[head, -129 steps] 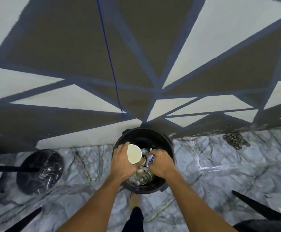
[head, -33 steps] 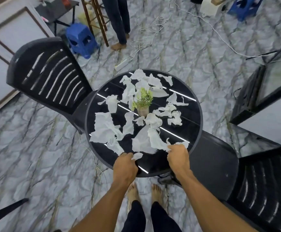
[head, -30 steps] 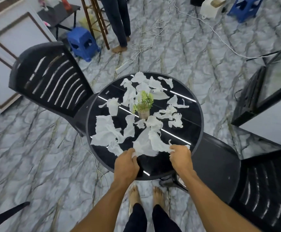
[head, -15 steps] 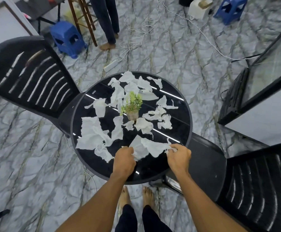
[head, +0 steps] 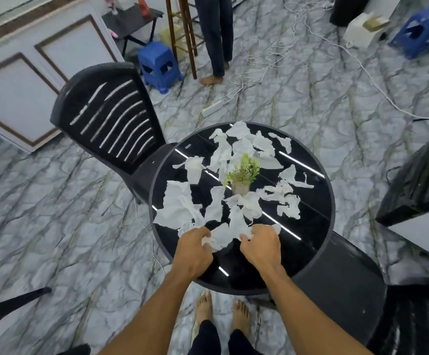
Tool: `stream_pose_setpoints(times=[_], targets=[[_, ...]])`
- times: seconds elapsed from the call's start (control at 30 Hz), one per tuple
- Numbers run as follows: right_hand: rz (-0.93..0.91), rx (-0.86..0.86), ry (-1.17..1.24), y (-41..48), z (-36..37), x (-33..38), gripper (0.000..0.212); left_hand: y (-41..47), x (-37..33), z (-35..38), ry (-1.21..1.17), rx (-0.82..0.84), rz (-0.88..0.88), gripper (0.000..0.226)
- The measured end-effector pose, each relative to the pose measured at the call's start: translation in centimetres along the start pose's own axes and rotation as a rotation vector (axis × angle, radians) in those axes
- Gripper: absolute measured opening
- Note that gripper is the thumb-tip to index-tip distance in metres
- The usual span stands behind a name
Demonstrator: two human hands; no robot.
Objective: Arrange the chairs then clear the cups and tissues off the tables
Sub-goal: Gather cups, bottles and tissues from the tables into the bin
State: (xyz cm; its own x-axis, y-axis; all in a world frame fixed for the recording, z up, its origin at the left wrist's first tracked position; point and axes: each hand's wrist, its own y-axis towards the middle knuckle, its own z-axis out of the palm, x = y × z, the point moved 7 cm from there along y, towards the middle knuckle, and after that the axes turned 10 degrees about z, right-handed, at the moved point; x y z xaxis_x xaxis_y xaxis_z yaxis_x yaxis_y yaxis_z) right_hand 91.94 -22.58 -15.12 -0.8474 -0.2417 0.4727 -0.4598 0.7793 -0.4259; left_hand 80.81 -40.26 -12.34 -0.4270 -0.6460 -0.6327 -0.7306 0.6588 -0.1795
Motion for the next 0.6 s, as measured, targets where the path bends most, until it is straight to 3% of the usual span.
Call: stream_pose_setpoints(times=[0.1,0.2,0.3,0.37,0.43,0.5,0.57,0.6], targets=[[-0.006,0.000,-0.184,0.1,1.8,0.7,0.038,-1.0,1.3,-0.9,-0.049,-0.068,-0.043,0.031],[-0.104,0.003,-0.239,-0.4,2.3,1.3,0.010,-1.4,2.7,-1.4,-0.033,-0.110,-0.066,0.037],[-0.275,0.033,-0.254,-0.7,3.1,1.6,0.040,-1.4,3.3,-0.9,-0.019,-0.085,-0.064,0.042],[-0.303,0.057,-0.282,-1.0,3.1,1.7,0.027,-1.5,3.0,-0.4,-0.030,-0.079,-0.042,0.039],[-0.238,0.069,-0.199,-0.6,3.2,1.5,0.031,-1.7,2.3,0.1,-0.042,-0.096,-0.012,0.036],[-0.139,0.097,0.043,0.1,3.1,1.0,0.037,-1.7,1.4,0.3,-0.056,-0.115,0.020,0.034],[-0.064,0.154,0.200,0.1,3.1,0.8,0.013,-1.4,0.9,0.4,-0.064,-0.123,0.033,0.031],[-0.037,0.200,0.222,-0.1,3.2,0.9,0.012,-1.3,0.8,0.4,-0.063,-0.125,0.031,0.028]])
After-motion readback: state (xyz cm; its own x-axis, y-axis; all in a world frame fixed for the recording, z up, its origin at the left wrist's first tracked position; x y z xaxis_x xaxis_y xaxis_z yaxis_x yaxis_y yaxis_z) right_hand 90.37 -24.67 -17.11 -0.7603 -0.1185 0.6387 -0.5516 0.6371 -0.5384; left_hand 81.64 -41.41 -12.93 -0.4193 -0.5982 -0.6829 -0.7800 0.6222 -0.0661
